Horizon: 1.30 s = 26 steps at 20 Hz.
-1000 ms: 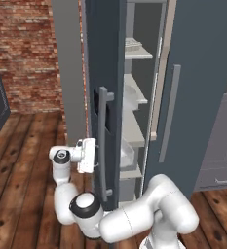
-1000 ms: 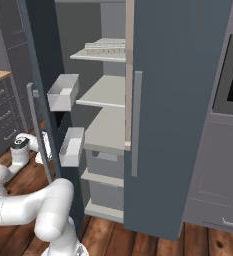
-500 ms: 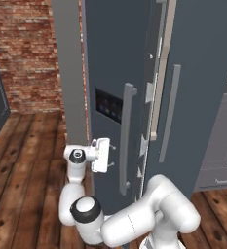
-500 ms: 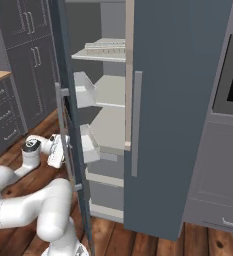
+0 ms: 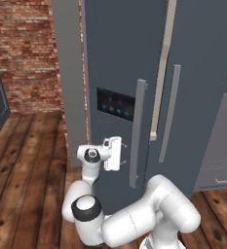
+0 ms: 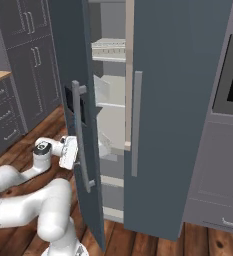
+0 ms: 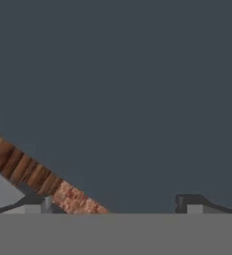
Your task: The ice cube tray has been filled with water. Take the tray and place it in the freezer to make ice. Close the freezer door after placing the tray.
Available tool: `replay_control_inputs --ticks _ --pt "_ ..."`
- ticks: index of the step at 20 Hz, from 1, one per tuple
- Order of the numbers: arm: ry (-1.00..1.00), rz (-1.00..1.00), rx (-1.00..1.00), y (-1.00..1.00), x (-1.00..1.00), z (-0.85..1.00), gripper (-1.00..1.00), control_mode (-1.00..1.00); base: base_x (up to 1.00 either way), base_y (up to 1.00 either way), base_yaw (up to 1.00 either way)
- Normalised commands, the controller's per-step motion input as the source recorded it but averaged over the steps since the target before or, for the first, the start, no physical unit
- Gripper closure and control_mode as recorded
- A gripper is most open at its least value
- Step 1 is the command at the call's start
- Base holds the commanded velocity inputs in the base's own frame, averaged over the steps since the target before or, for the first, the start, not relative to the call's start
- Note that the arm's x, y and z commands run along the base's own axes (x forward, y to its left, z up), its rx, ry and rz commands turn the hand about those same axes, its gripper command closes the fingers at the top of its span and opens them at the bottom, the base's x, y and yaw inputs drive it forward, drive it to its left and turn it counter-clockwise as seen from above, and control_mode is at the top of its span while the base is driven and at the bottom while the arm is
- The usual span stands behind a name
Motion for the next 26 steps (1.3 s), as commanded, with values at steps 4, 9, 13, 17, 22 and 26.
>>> replay_control_inputs --ticks 4,9,13,17,22,26 --pt "-0.01 0.02 0.00 -0.48 0.43 0.00 -1.00 -1.00 0.00 0.00 0.00" --pt "0.00 0.08 0.04 -0.58 0.63 0.00 -1.00 -1.00 0.00 0.00 0.00" --pt "0.01 0.22 0.11 -0.72 0.72 0.00 -1.00 -1.00 0.00 0.00 0.00" --pt "0.00 0.40 0.18 -0.95 0.71 0.00 -1.00 -1.00 0.00 0.00 0.00" --pt "0.00 0.50 0.17 -0.97 0.61 0.00 -1.00 -1.00 0.00 0.00 0.00" --pt "0.01 0.53 0.17 -0.89 0.59 0.00 -1.00 -1.00 0.00 0.00 0.00"
